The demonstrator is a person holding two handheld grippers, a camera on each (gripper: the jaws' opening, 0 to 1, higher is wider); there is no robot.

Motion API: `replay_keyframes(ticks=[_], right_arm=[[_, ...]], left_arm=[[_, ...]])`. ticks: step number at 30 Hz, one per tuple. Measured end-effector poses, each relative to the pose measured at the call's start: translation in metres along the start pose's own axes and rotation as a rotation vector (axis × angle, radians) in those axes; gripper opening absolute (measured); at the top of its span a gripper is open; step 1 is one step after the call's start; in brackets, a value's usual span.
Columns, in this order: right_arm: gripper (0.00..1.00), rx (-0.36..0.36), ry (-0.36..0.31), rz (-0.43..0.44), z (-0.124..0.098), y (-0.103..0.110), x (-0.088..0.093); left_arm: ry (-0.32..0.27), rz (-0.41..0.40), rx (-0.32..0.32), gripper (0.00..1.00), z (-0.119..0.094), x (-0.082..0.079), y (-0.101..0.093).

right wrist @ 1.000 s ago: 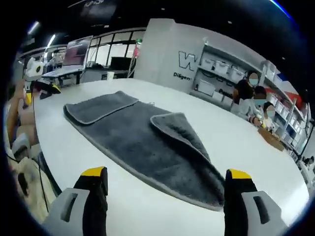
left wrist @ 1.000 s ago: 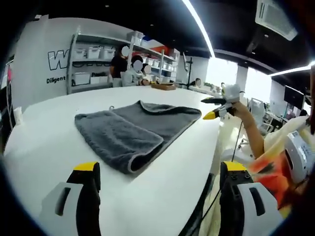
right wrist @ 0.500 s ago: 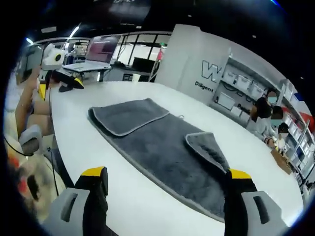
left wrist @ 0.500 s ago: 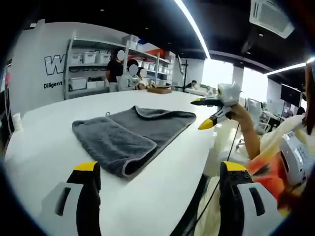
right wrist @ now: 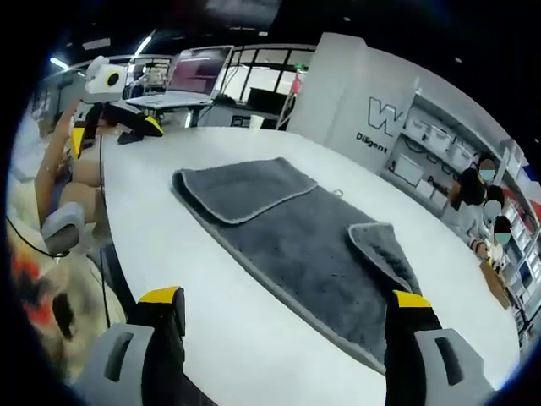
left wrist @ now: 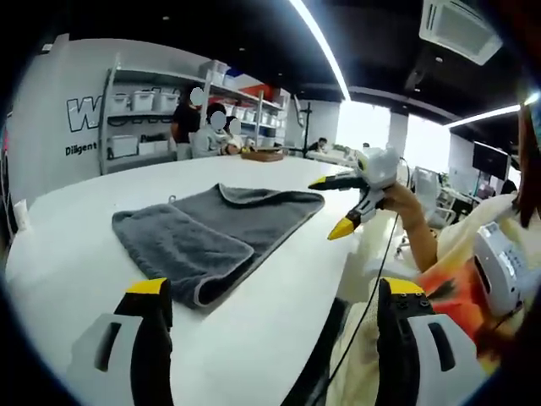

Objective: Open the folded towel by lifting each exposed corner and separating the folded layers until the towel lies flat within the target outline without major curled edges

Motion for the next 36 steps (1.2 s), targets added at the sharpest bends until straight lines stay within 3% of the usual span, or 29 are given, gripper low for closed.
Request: replay_keyframes(ticks=[7, 10, 14, 20, 23, 27, 32, 36], right_arm=[[0.99, 0.046, -0.020, 0.011, -0.003, -0.022, 0.001], [0.99, 0.066, -0.103, -0.030, -0.002, -0.033, -0.010], [0.98, 0.068, -0.091, -0.035, 0.003, -0.046, -0.013], [0.85, 0.087, -0.116, -0.100, 0.018, -0.076, -0.027], [0.75, 0.066, -0.150, -0.177, 0.031, -0.083, -0.037], [0.63, 0.035, -0.123, -0.234, 0.050, -0.080, -0.041], [0.58, 0.068, -0.015, -0.344, 0.082, -0.089, -0.036], [0.45, 0.077, 0.063, -0.398, 0.111, -0.097, -0.022]], left_arm=[[-0.017, -0.010, -0.014, 0.99, -0.008, -0.003, 0.005], [-0.023, -0.012, -0.031, 0.99, -0.011, -0.003, 0.007], [-0.018, -0.012, -0.033, 0.99, -0.010, -0.003, 0.008], [-0.002, -0.003, -0.001, 0.99, -0.004, 0.000, 0.001], [0.005, -0.005, -0.001, 0.99, -0.003, 0.002, 0.002], [0.009, -0.007, 0.002, 0.99, -0.001, 0.003, 0.002], [0.015, -0.002, 0.014, 0.99, 0.000, 0.005, -0.001], [0.011, -0.002, 0.014, 0.99, -0.002, 0.004, 0.000]])
Point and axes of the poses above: the point that each gripper's makers call its tool centre point, and the gripper's own axes: z roughly forward along the fingers, y roughly to its left, x roughly out of its underside, the point moved 3 cm from there along -z, roughly backward along the fingers, and after that the axes turned 8 degrees about -y, right-handed, at the moved point
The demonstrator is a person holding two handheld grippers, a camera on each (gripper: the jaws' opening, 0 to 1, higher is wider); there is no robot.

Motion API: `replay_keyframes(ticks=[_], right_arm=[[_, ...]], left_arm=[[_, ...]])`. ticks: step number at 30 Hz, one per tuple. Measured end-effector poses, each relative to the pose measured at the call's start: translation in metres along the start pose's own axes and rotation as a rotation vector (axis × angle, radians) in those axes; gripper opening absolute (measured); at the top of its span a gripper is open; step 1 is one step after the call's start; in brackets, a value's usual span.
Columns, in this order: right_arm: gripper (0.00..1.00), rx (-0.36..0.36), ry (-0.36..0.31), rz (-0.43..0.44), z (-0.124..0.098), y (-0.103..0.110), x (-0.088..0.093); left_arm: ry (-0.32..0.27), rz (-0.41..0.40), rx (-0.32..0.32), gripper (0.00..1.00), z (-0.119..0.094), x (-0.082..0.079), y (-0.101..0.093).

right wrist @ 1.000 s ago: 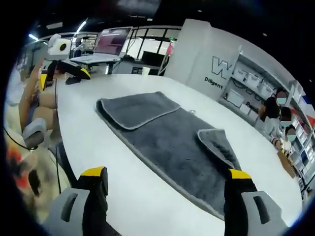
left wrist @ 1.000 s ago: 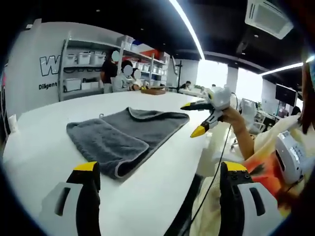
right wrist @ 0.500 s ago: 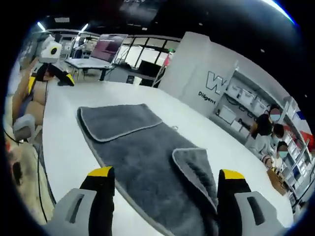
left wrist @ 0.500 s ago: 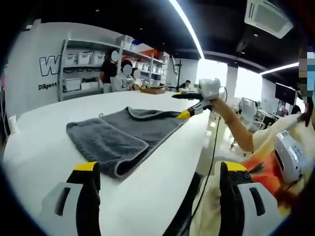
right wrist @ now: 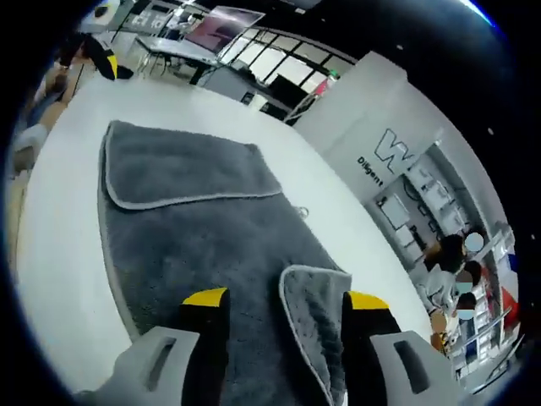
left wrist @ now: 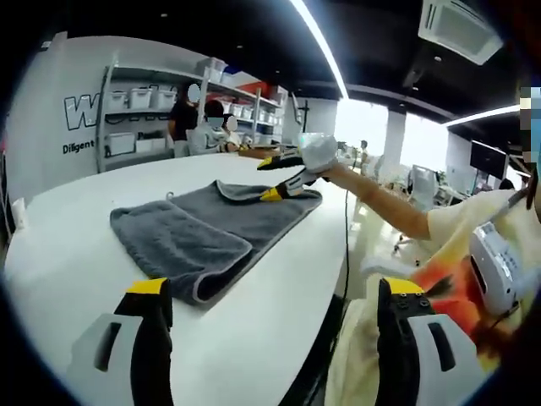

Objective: Open the folded towel by lifting each exposed corner and separating the folded layers until the towel lies flat within the target outline without major curled edges

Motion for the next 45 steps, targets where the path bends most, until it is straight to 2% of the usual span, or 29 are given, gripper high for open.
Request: replay_keyframes(ticks=[1, 3, 7, 13, 16, 19, 24, 33, 45], right_arm=[[0.41, 0.000, 0.006, -0.004, 0.001, 0.000, 0.001], [0.36, -0.019, 0.059, -0.008, 0.016, 0.000, 0.015], [0.35, -0.042, 0.105, 0.005, 0.031, 0.000, 0.030], [0.18, -0.032, 0.131, 0.027, 0.039, -0.005, 0.044], [0.12, -0.037, 0.168, 0.025, 0.042, -0.005, 0.054], [0.00, -0.045, 0.152, 0.037, 0.042, -0.007, 0.054], [0.00, -0.010, 0.114, 0.027, 0.034, -0.020, 0.048], [0.00, 0.113, 0.130, 0.009, 0.001, -0.069, 0.040], [0.00, 0.272, 0.245, -0.001, -0.005, -0.163, 0.064]], left_arm=[[-0.002, -0.002, 0.000, 0.99, 0.000, 0.000, 0.000], [-0.007, -0.006, -0.003, 0.99, -0.001, 0.000, 0.001], [-0.001, -0.004, 0.001, 0.98, 0.000, 0.001, 0.001], [0.018, -0.004, 0.014, 0.98, 0.004, 0.006, -0.001], [0.020, -0.005, 0.015, 0.98, 0.004, 0.007, -0.002], [0.017, -0.004, 0.016, 0.98, 0.004, 0.006, -0.003], [0.011, -0.003, 0.012, 0.98, 0.002, 0.004, -0.002], [0.014, -0.010, 0.012, 0.98, 0.002, 0.006, 0.001], [0.011, -0.021, 0.007, 0.98, 0.000, 0.006, 0.007]])
Point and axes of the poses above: the point that each gripper's makers call its tool centre point, and the gripper's own axes: z roughly forward along the fingers, y roughly to its left, x roughly out of its underside, the point moved 3 cm from there along -z, roughly backward along the fingers, and after that the axes turned 8 degrees about -y, right-handed, at the moved point
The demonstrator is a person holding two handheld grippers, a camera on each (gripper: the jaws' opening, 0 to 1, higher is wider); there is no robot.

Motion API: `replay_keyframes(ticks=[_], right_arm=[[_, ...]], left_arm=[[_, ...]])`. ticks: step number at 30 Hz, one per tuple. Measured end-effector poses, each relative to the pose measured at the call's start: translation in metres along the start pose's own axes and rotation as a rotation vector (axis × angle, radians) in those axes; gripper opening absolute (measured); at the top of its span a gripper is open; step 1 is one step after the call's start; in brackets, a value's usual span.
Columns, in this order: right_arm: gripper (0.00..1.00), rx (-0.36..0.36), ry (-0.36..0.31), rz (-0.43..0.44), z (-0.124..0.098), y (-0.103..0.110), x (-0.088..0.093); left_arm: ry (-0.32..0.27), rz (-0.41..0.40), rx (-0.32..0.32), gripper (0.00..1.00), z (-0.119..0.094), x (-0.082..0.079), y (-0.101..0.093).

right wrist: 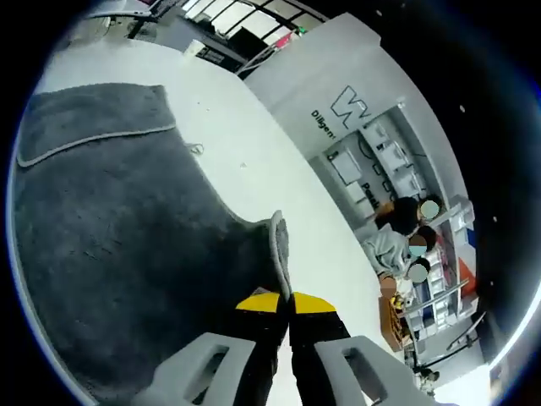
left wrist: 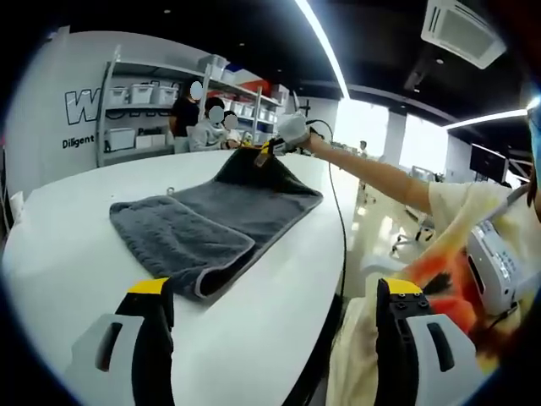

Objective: Open the folded towel by lifting each exposed corner and separating the folded layers until the towel lies flat within the target outline without major curled edges

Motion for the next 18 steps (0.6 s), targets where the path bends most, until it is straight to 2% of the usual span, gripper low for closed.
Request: replay_keyframes(ticks=[3, 7, 9, 13, 18], right_arm=[[0.00, 0.034, 0.026, 0.008, 0.008, -0.015, 0.009], [0.00, 0.061, 0.070, 0.021, 0.025, -0.022, 0.022], [0.00, 0.065, 0.084, 0.023, 0.032, -0.023, 0.026], [0.00, 0.071, 0.148, 0.022, 0.056, -0.018, 0.047], [0.00, 0.108, 0.183, 0.076, 0.070, -0.018, 0.067]], left_arm=[[0.002, -0.005, 0.002, 0.98, 0.001, 0.001, 0.001], [0.010, -0.013, 0.005, 0.98, 0.005, 0.005, 0.003], [0.014, -0.017, 0.007, 0.98, 0.006, 0.006, 0.004], [0.022, -0.020, 0.014, 0.98, 0.007, 0.009, 0.006], [0.011, -0.034, 0.007, 0.98, 0.004, 0.008, 0.012]])
Point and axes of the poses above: the point that each gripper's makers call its tool centre point, and the gripper's own axes: z roughly forward along the fingers, y roughly to its left, x roughly out of its underside, the point moved 3 cm from there along -z, roughly backward along the fingers, and after that the axes turned 8 degrees about -y, right-handed, at the moved point
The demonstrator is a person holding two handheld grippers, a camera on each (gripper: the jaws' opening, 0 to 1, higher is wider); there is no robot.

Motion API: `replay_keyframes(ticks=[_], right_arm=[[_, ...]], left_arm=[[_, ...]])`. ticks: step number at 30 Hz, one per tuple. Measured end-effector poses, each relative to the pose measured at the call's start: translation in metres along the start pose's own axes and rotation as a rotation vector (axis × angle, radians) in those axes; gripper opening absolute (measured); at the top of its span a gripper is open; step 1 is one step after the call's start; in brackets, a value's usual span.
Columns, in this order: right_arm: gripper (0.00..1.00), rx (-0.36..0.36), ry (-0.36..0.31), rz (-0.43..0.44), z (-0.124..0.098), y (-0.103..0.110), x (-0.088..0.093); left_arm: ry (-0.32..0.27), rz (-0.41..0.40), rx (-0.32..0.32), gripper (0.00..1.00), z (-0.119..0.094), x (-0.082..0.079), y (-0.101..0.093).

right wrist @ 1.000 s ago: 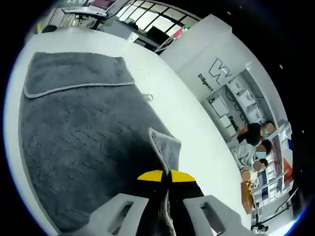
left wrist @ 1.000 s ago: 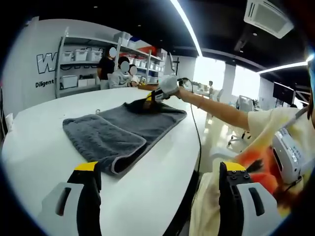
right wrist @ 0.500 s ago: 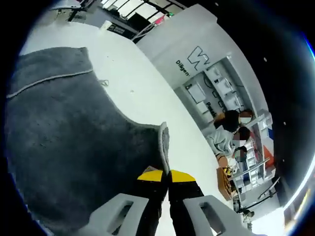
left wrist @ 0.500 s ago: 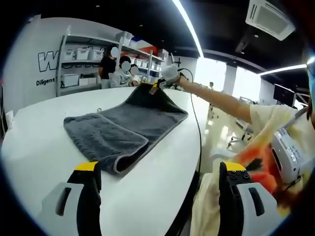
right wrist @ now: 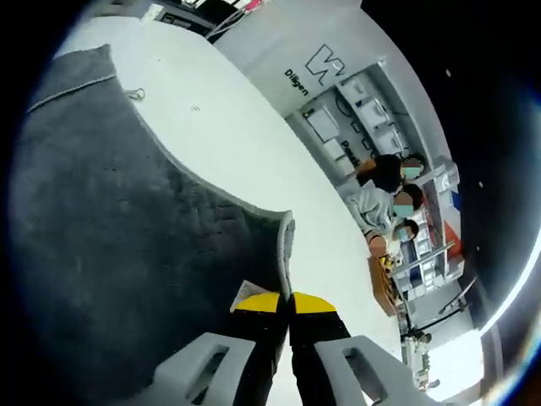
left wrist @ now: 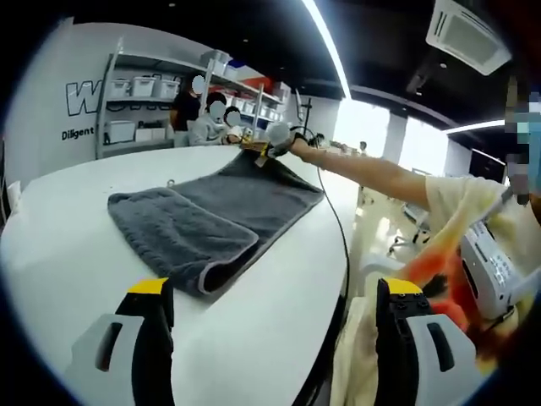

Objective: Open the folded towel by lifting each exposed corner and separating the folded layers until the towel lies flat within the target outline without major curled edges

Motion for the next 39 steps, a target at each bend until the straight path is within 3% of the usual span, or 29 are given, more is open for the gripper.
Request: replay_keyframes(ticks=[5, 9, 13, 21, 27, 36, 39], right_arm=[[0.00, 0.021, 0.033, 0.034, 0.017, 0.002, 0.018], [0.00, -0.002, 0.070, 0.064, 0.031, 0.009, 0.030], [0.01, 0.024, 0.115, 0.051, 0.043, 0.009, 0.039], [0.06, 0.009, 0.157, 0.078, 0.058, 0.017, 0.050], [0.20, 0.041, 0.176, 0.098, 0.058, 0.009, 0.056], [0.60, 0.134, 0.182, 0.147, 0.042, -0.019, 0.059], [0.63, 0.158, 0.166, 0.165, 0.027, -0.029, 0.058]], left_arm=[[0.000, -0.009, -0.022, 0.98, -0.004, 0.001, 0.011], [-0.008, -0.027, -0.036, 0.97, -0.008, 0.002, 0.019], [-0.015, -0.034, -0.053, 0.97, -0.010, 0.000, 0.023], [-0.027, -0.036, -0.062, 0.97, -0.013, -0.002, 0.024], [-0.023, -0.034, -0.063, 0.97, -0.011, -0.001, 0.025], [-0.018, -0.040, -0.061, 0.96, -0.009, 0.001, 0.023], [-0.025, -0.034, -0.053, 0.96, -0.010, -0.002, 0.019]])
Point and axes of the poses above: the point that each gripper's makers call its tool centre point, and the gripper's own axes: z roughly forward along the fingers, y roughly to its left, x roughly out of its underside, the point moved 3 cm from there along -z, roughly backward along the fingers, and after that the axes turned 8 degrees about -y, right-handed, at the moved point
